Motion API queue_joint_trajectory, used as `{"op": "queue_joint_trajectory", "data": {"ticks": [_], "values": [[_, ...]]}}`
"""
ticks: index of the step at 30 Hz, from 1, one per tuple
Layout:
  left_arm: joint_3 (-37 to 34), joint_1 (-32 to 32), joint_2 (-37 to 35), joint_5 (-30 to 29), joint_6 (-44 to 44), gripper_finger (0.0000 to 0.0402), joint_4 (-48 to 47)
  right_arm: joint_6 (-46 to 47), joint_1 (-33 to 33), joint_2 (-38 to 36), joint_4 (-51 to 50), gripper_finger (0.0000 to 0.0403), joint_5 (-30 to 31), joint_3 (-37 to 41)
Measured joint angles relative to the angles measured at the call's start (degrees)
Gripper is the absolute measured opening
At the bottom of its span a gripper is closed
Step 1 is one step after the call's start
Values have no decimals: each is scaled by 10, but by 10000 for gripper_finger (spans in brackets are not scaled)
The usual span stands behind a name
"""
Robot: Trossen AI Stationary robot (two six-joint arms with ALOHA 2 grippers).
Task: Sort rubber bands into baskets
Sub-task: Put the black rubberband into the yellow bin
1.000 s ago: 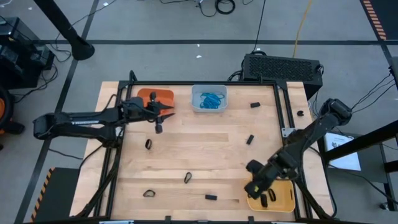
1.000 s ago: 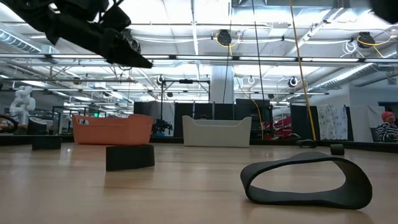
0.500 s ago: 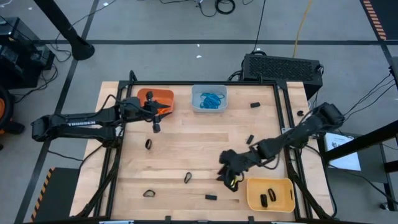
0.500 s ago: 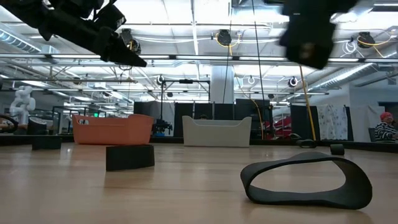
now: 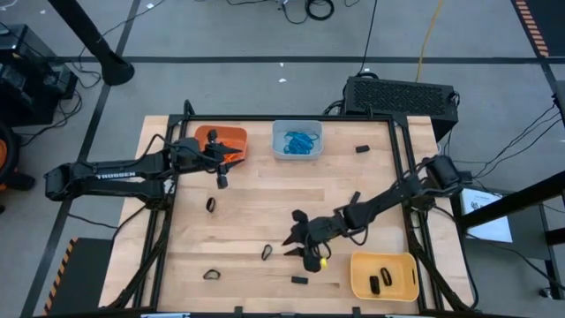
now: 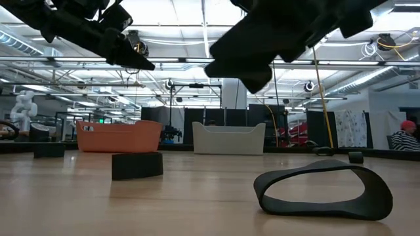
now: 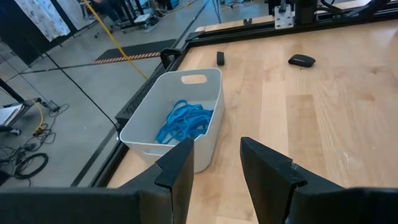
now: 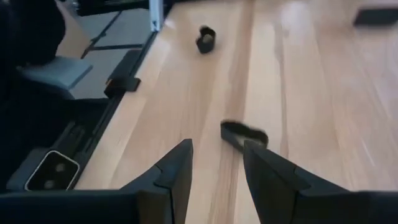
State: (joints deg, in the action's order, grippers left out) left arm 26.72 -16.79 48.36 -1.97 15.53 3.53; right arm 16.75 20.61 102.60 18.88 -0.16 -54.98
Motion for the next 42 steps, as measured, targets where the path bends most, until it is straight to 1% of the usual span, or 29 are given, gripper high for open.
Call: {"op": "queue_joint_trajectory", "data": {"ticks": [8, 16, 20, 25, 27, 30, 34, 38, 42], "values": [[0, 0, 0, 0, 0, 138, 0, -83, 0, 23, 74, 135, 1, 0], [0, 0, 0, 1, -10, 138, -2, -143, -1, 23, 81, 136, 18, 0], [0, 0, 0, 2, -15, 138, -14, -177, -3, 23, 81, 151, 24, 0], [0, 0, 0, 2, -12, 138, -15, -166, -14, 23, 87, 184, 34, -2], [0, 0, 0, 2, -12, 138, -17, -170, -16, 23, 74, 198, 34, -16], [0, 0, 0, 2, -11, 138, -39, -184, -15, 23, 23, 213, 32, -50], [0, 0, 0, 2, -11, 138, -70, -185, -15, 23, -53, 221, 32, -86], [0, 0, 0, 2, -12, 138, -101, -184, -14, 23, -54, 221, 37, -91], [0, 0, 0, 2, -12, 138, -150, -163, -14, 30, -50, 222, 61, -91]]}}
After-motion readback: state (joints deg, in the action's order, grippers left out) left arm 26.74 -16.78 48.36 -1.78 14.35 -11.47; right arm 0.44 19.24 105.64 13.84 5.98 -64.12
